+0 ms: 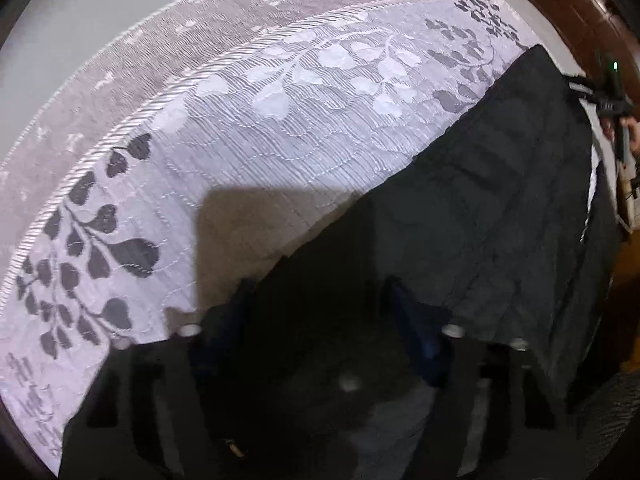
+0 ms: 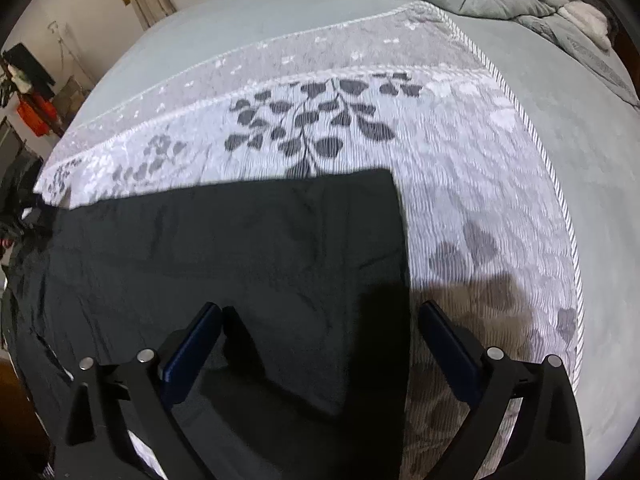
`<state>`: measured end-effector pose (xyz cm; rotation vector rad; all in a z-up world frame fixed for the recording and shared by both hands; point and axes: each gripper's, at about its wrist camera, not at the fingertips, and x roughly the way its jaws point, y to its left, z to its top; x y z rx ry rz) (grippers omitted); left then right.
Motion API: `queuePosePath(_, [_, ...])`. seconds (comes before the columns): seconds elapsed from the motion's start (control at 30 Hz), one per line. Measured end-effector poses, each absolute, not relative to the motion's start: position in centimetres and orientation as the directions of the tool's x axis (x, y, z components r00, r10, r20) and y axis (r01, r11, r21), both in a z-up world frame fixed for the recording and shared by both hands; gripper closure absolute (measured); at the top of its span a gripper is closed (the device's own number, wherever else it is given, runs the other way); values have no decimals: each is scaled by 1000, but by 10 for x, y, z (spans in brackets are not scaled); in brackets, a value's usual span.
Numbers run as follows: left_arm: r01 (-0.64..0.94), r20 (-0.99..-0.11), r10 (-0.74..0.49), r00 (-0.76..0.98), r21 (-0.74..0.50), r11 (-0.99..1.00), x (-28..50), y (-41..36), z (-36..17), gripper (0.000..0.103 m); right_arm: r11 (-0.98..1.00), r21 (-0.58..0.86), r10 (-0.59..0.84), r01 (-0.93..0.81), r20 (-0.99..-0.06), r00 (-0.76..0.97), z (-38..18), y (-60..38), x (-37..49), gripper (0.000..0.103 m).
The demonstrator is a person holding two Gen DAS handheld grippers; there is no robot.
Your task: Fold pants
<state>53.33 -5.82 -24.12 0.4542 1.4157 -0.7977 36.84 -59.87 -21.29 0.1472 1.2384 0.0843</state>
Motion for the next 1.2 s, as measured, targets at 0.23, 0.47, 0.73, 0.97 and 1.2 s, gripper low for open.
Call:
queuePosePath(0.23, [743,-980,-199,21,-118,659,528,-53,-231,76,993,109,87,37,-921,379,-206,-601,399,4])
queuePosePath(0.47, [734,-971,-233,47,-125,667,523,-56,-230,81,997,58,35,54,-934,354,-223,-602,429,32])
queuePosePath(0.73, [713,-969,-216,117,-69,697,516,-57,-222,82,999,-48,-41,-7,-900,435,-200,-583,422,77])
queuePosePath(0.97, [681,-935,-262,239,-30,731,483,-44,-173,86,998,64,32,27,-769,638,-118,-582,367,78])
queuePosePath(1.2, [657,-866,-328,378,2,753,384,-17,-94,87,988,151,70,31,-621,781,-50,-585,269,78])
